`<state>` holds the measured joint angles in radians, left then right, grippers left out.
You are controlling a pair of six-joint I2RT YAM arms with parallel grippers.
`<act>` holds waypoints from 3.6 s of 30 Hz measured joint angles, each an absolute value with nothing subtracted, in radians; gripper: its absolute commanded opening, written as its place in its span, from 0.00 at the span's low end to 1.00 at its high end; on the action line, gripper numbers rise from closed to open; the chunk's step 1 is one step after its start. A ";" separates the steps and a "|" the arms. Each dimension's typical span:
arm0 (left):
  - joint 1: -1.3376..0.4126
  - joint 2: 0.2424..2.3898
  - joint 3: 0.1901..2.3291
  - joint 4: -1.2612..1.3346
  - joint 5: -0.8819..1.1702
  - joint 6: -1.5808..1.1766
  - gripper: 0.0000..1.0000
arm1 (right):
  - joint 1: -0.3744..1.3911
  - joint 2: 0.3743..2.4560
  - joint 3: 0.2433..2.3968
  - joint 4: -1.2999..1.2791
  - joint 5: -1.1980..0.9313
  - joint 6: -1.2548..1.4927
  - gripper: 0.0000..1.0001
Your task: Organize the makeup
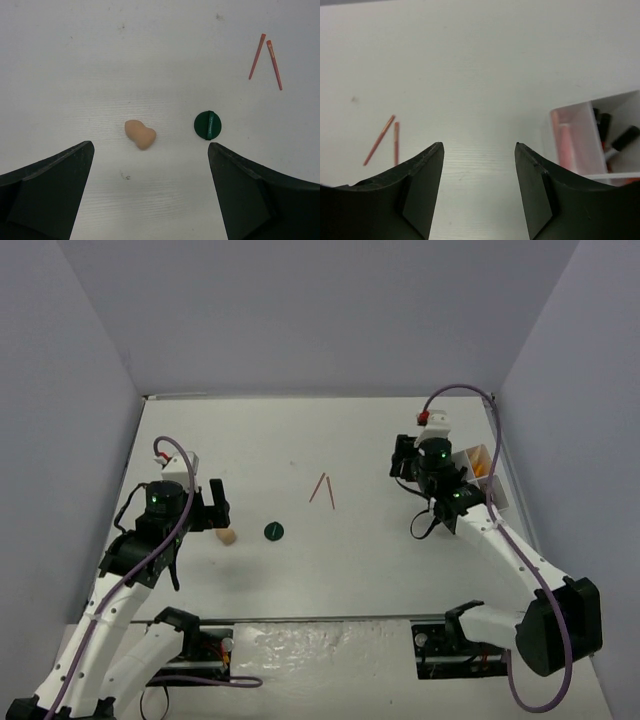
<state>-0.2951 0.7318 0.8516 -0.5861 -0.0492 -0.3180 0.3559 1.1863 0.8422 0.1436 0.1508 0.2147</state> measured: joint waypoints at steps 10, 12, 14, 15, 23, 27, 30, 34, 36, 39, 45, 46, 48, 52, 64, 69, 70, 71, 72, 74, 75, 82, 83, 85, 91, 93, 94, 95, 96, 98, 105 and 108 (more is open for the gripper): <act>-0.294 0.698 0.841 -0.588 -0.083 -0.318 0.97 | 0.490 1.617 1.100 0.034 0.064 0.249 0.51; -0.293 0.696 0.841 -0.588 -0.086 -0.319 0.97 | 0.504 1.686 1.140 0.022 0.062 0.259 0.51; -0.293 0.695 0.841 -0.588 -0.087 -0.319 0.97 | 0.519 1.748 1.173 0.011 0.062 0.269 0.50; -0.293 0.696 0.841 -0.588 -0.087 -0.319 0.97 | 0.528 1.777 1.190 0.007 0.062 0.274 0.50; -0.288 0.703 0.841 -0.591 -0.087 -0.319 0.97 | 0.573 1.936 1.305 -0.014 0.067 0.302 0.42; -0.281 0.714 0.841 -0.594 -0.086 -0.319 0.97 | 0.596 1.992 1.355 -0.010 0.072 0.311 0.40; -0.280 0.716 0.841 -0.594 -0.083 -0.319 0.97 | 0.608 2.022 1.373 -0.011 0.075 0.314 0.38; -0.279 0.718 0.841 -0.594 -0.080 -0.319 0.97 | 0.622 2.056 1.391 -0.011 0.082 0.320 0.35; -0.279 0.718 0.841 -0.594 -0.078 -0.319 0.97 | 0.626 2.065 1.393 -0.012 0.087 0.323 0.34; -0.279 0.719 0.841 -0.594 -0.077 -0.319 0.97 | 0.630 2.073 1.393 -0.013 0.096 0.328 0.31; -0.272 0.724 0.841 -0.594 -0.070 -0.319 0.97 | 0.638 2.074 1.393 -0.037 0.117 0.330 0.26; -0.272 0.725 0.841 -0.594 -0.070 -0.319 0.97 | 0.638 2.074 1.393 -0.039 0.119 0.330 0.25; -0.271 0.727 0.841 -0.594 -0.068 -0.319 0.97 | 0.639 2.074 1.394 -0.044 0.127 0.330 0.25; -0.270 0.728 0.841 -0.594 -0.066 -0.319 0.97 | 0.649 2.076 1.396 -0.051 0.143 0.330 0.25; -0.267 0.728 0.841 -0.594 -0.056 -0.319 0.97 | 0.663 2.086 1.413 -0.064 0.153 0.329 0.07; -0.267 0.728 0.841 -0.594 -0.056 -0.319 0.97 | 0.663 2.095 1.431 -0.079 0.153 0.328 0.00; -0.267 0.728 0.841 -0.594 -0.056 -0.319 0.97 | 0.662 2.096 1.433 -0.082 0.154 0.328 0.00; -0.267 0.728 0.841 -0.594 -0.056 -0.319 0.97 | 0.662 2.096 1.434 -0.084 0.154 0.329 0.00; -0.267 0.728 0.841 -0.594 -0.056 -0.319 0.97 | 0.661 2.096 1.434 -0.085 0.155 0.329 0.00; -0.267 0.728 0.841 -0.594 -0.056 -0.319 0.97 | 0.661 2.096 1.434 -0.086 0.160 0.329 0.00; -0.267 0.728 0.841 -0.594 -0.056 -0.319 0.97 | 0.661 2.095 1.432 -0.084 0.164 0.329 0.00; -0.267 0.727 0.841 -0.594 -0.057 -0.319 0.97 | 0.657 1.884 1.175 -0.004 0.237 0.308 0.00; -0.267 0.727 0.841 -0.595 -0.057 -0.319 0.97 | 0.653 1.832 1.133 0.012 0.248 0.302 0.00; -0.267 0.727 0.841 -0.595 -0.057 -0.319 0.97 | 0.641 1.725 1.060 0.055 0.269 0.286 0.00; -0.267 0.727 0.841 -0.595 -0.057 -0.319 0.97 | 0.530 1.368 0.800 0.214 0.309 0.225 0.00; -0.266 0.727 0.840 -0.595 -0.056 -0.319 0.97 | 0.468 1.256 0.713 0.265 0.317 0.192 0.00; -0.265 0.727 0.840 -0.595 -0.056 -0.319 0.97 | 0.441 1.203 0.671 0.281 0.322 0.175 0.00; -0.265 0.726 0.840 -0.594 -0.056 -0.319 0.97 | 0.418 1.153 0.636 0.294 0.334 0.157 0.00; -0.264 0.726 0.840 -0.594 -0.056 -0.319 0.97 | 0.397 1.105 0.604 0.304 0.351 0.137 0.00; -0.262 0.725 0.840 -0.594 -0.053 -0.319 0.97 | 0.372 1.022 0.559 0.321 0.376 0.099 0.00; -0.260 0.718 0.839 -0.594 -0.050 -0.319 0.97 | 0.296 0.876 0.457 0.442 0.475 0.025 0.00; -0.260 0.716 0.839 -0.594 -0.049 -0.319 0.97 | 0.278 0.876 0.407 0.493 0.522 -0.001 0.00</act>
<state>-0.2604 0.7155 0.8391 -0.5941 -0.0488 -0.3187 0.2782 0.8762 0.4068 0.4932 0.5216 -0.0009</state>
